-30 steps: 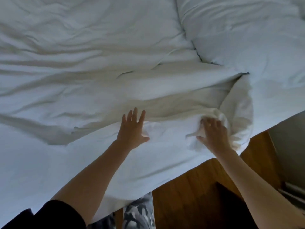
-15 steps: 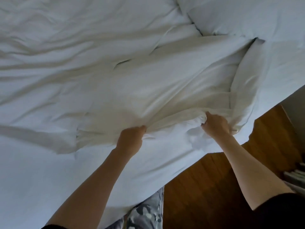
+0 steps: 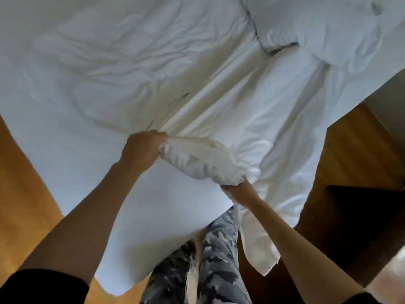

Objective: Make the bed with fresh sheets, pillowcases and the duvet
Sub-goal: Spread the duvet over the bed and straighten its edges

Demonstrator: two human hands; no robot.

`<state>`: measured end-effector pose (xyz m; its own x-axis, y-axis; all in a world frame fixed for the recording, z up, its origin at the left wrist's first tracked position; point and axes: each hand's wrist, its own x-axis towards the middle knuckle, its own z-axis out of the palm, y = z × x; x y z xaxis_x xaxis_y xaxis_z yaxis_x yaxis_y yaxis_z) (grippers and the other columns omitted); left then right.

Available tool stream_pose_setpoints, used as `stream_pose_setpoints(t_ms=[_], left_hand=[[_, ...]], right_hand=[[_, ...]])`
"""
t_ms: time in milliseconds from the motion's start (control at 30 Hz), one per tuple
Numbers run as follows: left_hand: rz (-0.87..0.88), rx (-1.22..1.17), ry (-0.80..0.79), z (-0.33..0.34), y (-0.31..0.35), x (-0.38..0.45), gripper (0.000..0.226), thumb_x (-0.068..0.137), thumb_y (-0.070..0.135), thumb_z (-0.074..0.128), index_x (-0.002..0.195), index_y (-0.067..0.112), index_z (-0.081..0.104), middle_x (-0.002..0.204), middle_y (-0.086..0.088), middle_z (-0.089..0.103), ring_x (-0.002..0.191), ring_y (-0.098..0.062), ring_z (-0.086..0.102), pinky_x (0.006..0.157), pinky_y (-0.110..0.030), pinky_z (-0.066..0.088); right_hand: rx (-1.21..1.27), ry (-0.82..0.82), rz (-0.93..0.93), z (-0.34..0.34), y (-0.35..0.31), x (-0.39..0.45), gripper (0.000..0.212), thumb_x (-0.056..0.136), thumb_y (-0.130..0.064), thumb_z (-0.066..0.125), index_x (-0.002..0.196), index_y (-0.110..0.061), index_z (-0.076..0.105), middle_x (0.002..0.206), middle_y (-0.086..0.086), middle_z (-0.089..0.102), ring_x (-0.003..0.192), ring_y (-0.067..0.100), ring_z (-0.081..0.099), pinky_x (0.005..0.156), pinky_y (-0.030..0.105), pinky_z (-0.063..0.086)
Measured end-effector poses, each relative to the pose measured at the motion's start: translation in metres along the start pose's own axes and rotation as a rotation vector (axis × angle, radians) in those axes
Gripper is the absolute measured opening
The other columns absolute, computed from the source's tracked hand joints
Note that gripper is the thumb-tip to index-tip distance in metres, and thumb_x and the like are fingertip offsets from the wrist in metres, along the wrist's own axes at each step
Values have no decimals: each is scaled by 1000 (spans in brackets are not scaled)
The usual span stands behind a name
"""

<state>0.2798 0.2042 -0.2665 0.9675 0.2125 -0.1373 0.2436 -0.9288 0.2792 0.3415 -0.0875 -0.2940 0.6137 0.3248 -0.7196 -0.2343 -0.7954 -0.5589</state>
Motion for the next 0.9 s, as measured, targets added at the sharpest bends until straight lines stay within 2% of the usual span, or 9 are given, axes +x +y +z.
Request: stream_pose_setpoints(t_ms=[100, 167, 233, 333, 467, 567, 733, 800, 900], left_hand=[[-8, 105, -19, -35, -60, -51, 24, 56, -7, 74, 74, 4, 63, 69, -17, 61, 60, -36, 61, 52, -37, 48], [-102, 227, -44, -45, -96, -85, 25, 54, -14, 73, 72, 0, 62, 68, -21, 58, 60, -37, 58, 53, -42, 48], [-280, 335, -54, -46, -122, -115, 33, 57, -14, 71, 87, -3, 64, 81, -28, 58, 72, -43, 57, 62, -49, 48], [-461, 375, -194, -24, -129, -168, 60, 63, -10, 69, 121, 0, 58, 117, -34, 54, 100, -49, 55, 84, -53, 47], [-500, 211, -248, 22, -90, -216, 64, 72, 3, 74, 132, 1, 52, 127, -33, 52, 109, -50, 54, 85, -55, 49], [-731, -17, -392, 49, -58, -230, 58, 95, 29, 54, 146, 13, 33, 145, -19, 37, 130, -36, 40, 98, -45, 42], [-809, -130, -473, 84, -55, -241, 60, 97, 35, 47, 149, 18, 22, 145, -17, 36, 129, -33, 40, 94, -41, 43], [-744, -67, -475, 98, -68, -243, 63, 97, 33, 49, 150, 19, 20, 148, -19, 31, 133, -33, 35, 96, -42, 42], [-377, 80, -434, 119, -102, -241, 77, 87, 27, 67, 151, 19, 24, 151, -22, 28, 137, -35, 29, 100, -45, 42]], right_hand=[[105, -180, -36, 88, -37, -60, 10, 85, -21, 67, 82, -28, 61, 78, -3, 63, 72, 13, 57, 67, 27, 45], [71, -276, -39, 150, -56, -87, 26, 88, -27, 63, 110, -12, 63, 107, 12, 67, 100, 29, 61, 85, 35, 46], [22, -378, -60, 202, -74, -99, 50, 90, -32, 60, 133, -10, 46, 127, 15, 57, 118, 32, 52, 96, 36, 41], [-168, -587, -132, 244, -87, -99, 67, 92, -39, 58, 145, -11, 27, 141, 18, 44, 128, 34, 42, 105, 40, 36], [-354, -418, -249, 237, -78, -81, 70, 93, -37, 56, 149, -15, 20, 144, 15, 38, 131, 33, 36, 106, 43, 34], [-467, -334, -270, 230, -50, -73, 68, 93, -36, 55, 147, -15, 20, 144, 13, 37, 130, 31, 37, 104, 40, 36], [-565, -311, -203, 256, -7, -69, 73, 92, -42, 55, 147, -14, 17, 143, 12, 34, 126, 31, 37, 98, 38, 40], [-580, -290, -140, 278, 5, -71, 79, 89, -47, 57, 147, -13, 16, 145, 12, 32, 128, 32, 36, 99, 39, 40], [-623, -218, -19, 319, 26, -69, 95, 83, -55, 62, 150, -12, 10, 150, 16, 22, 135, 35, 26, 107, 43, 34]])
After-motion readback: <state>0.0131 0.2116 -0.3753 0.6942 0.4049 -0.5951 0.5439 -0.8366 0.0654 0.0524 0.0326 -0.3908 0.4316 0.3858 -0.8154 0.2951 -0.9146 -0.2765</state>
